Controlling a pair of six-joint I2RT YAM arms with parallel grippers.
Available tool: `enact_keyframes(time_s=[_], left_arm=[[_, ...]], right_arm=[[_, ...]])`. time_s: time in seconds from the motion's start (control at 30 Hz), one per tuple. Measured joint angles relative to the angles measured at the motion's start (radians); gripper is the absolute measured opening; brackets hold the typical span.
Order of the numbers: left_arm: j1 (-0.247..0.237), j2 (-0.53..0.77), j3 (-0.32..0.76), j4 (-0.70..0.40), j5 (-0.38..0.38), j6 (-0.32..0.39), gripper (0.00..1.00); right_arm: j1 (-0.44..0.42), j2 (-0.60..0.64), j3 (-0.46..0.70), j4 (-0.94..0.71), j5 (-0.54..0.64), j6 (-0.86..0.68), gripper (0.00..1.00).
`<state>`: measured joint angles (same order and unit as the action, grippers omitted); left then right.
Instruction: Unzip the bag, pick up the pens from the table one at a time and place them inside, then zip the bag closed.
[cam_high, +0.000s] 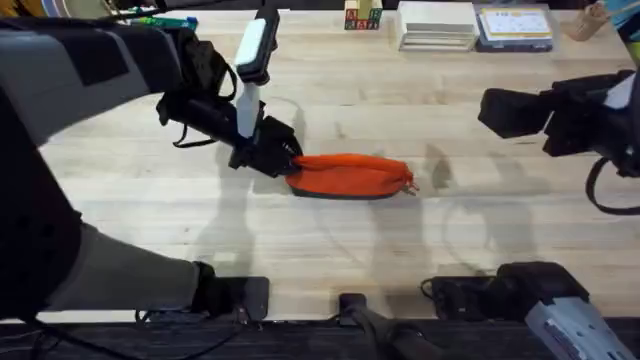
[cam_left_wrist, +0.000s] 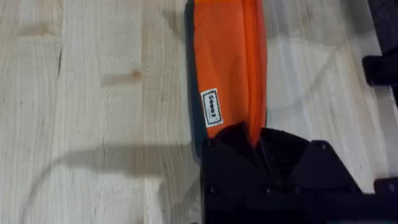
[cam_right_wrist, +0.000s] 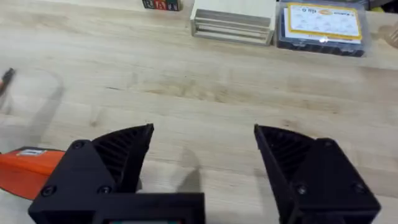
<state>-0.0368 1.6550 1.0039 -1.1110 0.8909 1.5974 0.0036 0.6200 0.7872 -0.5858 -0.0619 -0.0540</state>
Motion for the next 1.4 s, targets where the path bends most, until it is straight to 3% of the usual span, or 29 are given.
enact_keyframes(time_s=[0.27,0.3,0.4,0.83,1.13,1.4], left_arm=[[0.0,0.0,0.0,0.0,0.0,0.0,0.043],[0.0,0.0,0.0,0.0,0.0,0.0,0.043],[0.0,0.0,0.0,0.0,0.0,0.0,0.043],[0.0,0.0,0.0,0.0,0.0,0.0,0.043],[0.0,0.0,0.0,0.0,0.0,0.0,0.043],[0.0,0.0,0.0,0.001,0.0,0.0,0.043]], right_arm=[[0.0,0.0,0.0,-0.056,-0.025,-0.094,0.997],[0.0,0.0,0.0,-0.114,-0.091,-0.167,0.997],[0.0,0.0,0.0,-0.155,-0.141,-0.208,0.997],[0.0,0.011,0.0,-0.225,-0.247,-0.256,0.997],[0.013,0.141,0.0,-0.238,-0.297,-0.281,0.997],[0.104,0.282,0.0,-0.264,-0.304,-0.367,0.997]])
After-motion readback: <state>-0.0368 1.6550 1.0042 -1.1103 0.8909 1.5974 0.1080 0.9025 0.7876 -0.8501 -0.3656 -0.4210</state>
